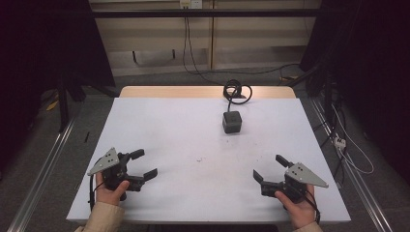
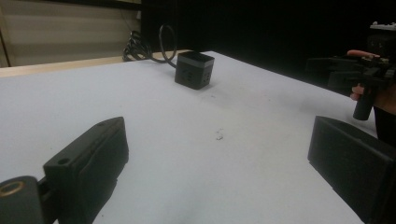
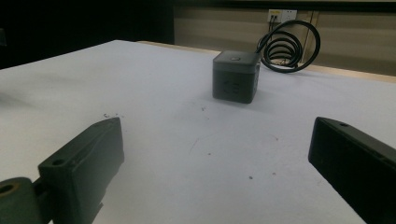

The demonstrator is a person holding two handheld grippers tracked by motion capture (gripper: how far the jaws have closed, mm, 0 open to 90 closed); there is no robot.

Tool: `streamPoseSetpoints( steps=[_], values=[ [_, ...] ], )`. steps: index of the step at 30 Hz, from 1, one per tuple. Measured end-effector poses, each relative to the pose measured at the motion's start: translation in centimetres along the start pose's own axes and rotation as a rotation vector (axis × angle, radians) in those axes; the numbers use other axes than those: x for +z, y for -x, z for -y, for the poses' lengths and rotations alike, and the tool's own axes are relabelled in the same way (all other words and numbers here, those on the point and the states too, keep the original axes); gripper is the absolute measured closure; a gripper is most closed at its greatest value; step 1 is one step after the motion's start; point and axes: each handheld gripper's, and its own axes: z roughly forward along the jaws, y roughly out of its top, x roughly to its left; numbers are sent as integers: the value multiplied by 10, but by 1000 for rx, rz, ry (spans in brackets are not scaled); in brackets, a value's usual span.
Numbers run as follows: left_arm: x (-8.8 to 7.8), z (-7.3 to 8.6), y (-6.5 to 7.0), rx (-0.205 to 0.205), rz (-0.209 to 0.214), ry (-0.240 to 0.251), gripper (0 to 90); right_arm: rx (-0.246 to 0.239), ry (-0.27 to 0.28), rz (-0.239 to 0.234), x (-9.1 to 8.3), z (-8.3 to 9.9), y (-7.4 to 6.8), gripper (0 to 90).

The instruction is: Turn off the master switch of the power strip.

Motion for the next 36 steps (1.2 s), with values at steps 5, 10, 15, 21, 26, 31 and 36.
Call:
streamPoseSetpoints(
  steps=[5, 10, 15, 21, 26, 31, 36],
  values=[
    [0, 1, 1, -6, 3, -1, 47, 4, -12, 7, 6, -2, 1, 37],
    [0, 0, 1, -3, 9, -2, 47, 4, -14, 12, 10, -5, 2, 37],
    [-2, 0, 2, -10, 5, 6, 47, 13, -16, 20, 14, -9, 4, 39],
    [-4, 1, 2, -9, 0, 4, 47, 9, -18, 11, 25, -15, 6, 39],
    [-6, 1, 2, -13, -1, 9, 47, 2, -26, 7, 36, -21, 4, 40],
    [-6, 1, 2, -17, -1, 14, 47, 8, -37, 8, 49, -25, 2, 46],
    [-6, 1, 1, -19, 3, 13, 47, 11, -38, 7, 58, -30, 1, 46]
  ],
)
